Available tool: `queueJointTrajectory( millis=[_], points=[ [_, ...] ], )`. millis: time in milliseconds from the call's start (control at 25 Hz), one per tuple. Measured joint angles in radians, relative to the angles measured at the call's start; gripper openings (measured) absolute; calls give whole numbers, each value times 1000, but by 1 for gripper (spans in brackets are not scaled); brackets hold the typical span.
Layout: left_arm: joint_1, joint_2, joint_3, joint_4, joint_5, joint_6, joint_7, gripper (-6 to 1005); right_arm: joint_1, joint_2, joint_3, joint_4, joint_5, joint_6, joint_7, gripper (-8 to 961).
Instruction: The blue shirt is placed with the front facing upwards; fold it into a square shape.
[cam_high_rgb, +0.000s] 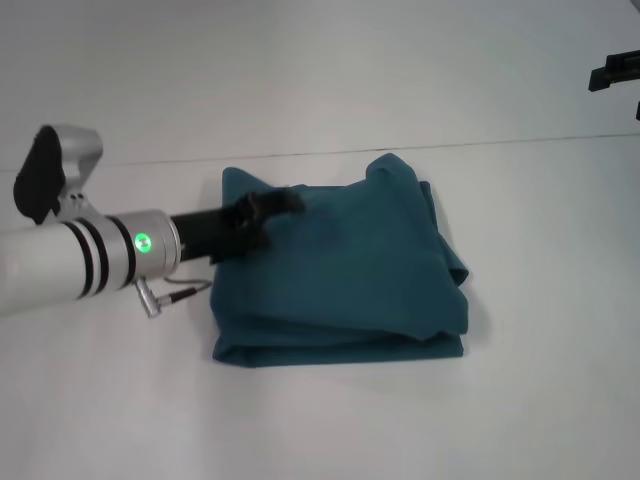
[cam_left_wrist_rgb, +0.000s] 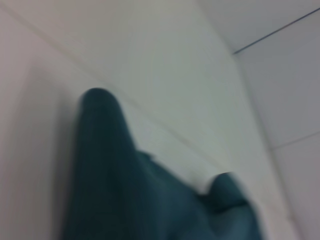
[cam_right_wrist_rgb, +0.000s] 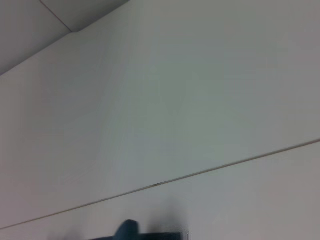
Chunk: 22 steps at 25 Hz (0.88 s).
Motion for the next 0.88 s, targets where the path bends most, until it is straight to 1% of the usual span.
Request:
queueJointTrajectory(
  millis=[120,200,280,480,560,640,720,800,880],
  points=[
    [5,6,49,-29,1,-61,3,804,-5,0,2,0,0,0,-1,928],
    [14,5,54,-22,0,-60,10,804,-6,0,5,0,0,1,-1,929],
    [25,5,48,2,-4,-30,14,805,-7,0,7,0,0,0,-1,929],
    [78,-4,41,133,-9,78,9,805,-7,0,8,0,2,-5,-1,929],
    [91,-1,46,169,-4,104,11,806,-7,0,8,0,2,-5,-1,929],
    [95,15,52,184,21,116,51,806,-7,0,8,0,2,-6,-2,929],
    [93,24,54,190,49,114,120,806,-7,0,8,0,2,-6,-3,929],
    [91,26,53,194,73,100,189,806,-7,0,8,0,2,-6,-3,928],
    [91,24,54,198,88,69,217,807,-7,0,8,0,2,-6,-3,928]
  ],
)
